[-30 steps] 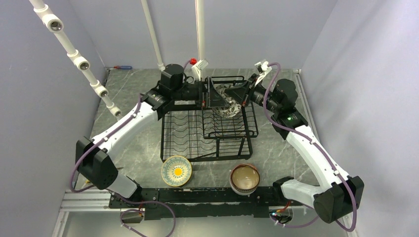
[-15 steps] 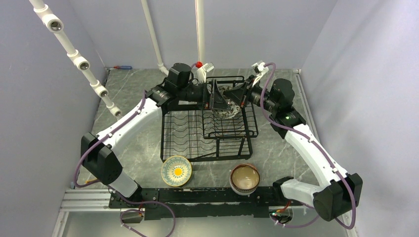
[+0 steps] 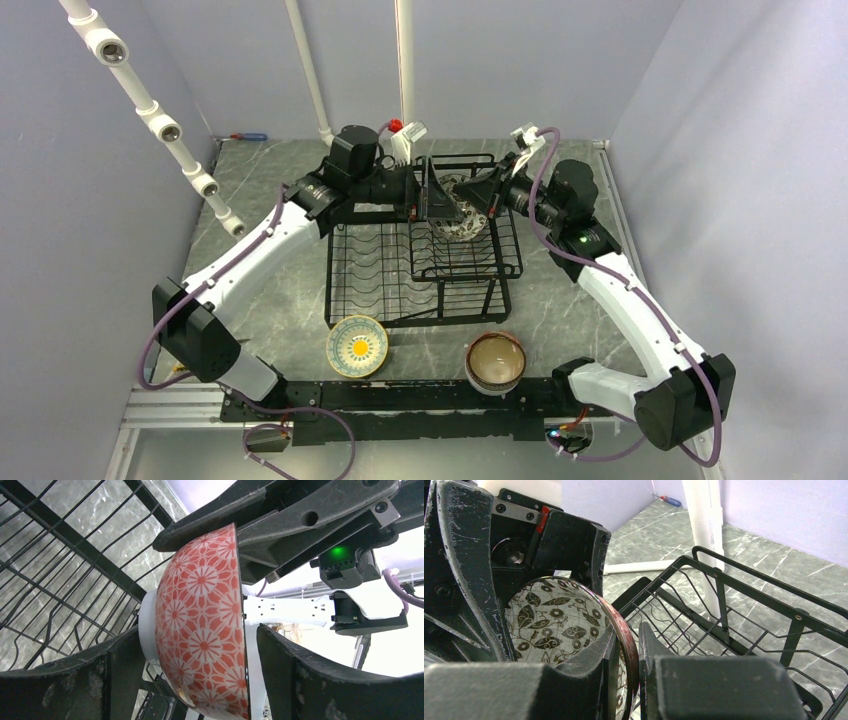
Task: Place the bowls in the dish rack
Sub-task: Place the bowl in the dish rack.
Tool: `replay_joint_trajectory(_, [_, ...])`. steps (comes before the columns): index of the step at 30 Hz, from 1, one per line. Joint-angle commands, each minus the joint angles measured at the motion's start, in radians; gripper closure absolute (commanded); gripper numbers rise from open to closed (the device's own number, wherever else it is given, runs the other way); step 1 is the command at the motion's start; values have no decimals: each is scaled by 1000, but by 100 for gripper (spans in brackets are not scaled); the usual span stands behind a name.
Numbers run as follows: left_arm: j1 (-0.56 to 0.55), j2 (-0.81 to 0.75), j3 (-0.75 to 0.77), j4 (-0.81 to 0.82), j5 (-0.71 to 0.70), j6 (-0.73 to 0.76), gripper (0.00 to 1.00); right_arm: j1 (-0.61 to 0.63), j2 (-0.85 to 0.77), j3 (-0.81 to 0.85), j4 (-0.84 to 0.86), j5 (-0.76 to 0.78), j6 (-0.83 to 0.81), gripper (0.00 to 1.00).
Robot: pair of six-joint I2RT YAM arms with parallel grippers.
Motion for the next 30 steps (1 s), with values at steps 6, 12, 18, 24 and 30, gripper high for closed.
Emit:
replay_joint_trajectory(6, [-1,13,-24,127,89,-66,35,2,-46,12,60,5,20,100])
replay_joint_trajectory(12, [-1,0,2,56,40,-8,65,2,-50,11,43,27,5,100])
replay_joint_trajectory(18, [-1,3,32,-37,-41,75,97,2,-51,7,47,36,3,89])
replay_joint_trajectory(24, [9,4,72,-126,-161,165,97,2,-50,7,41,37,-2,62])
replay_joint_trajectory(30, [24,-1,115,-137,-225,220,97,2,-55,6,29,47,-4,52])
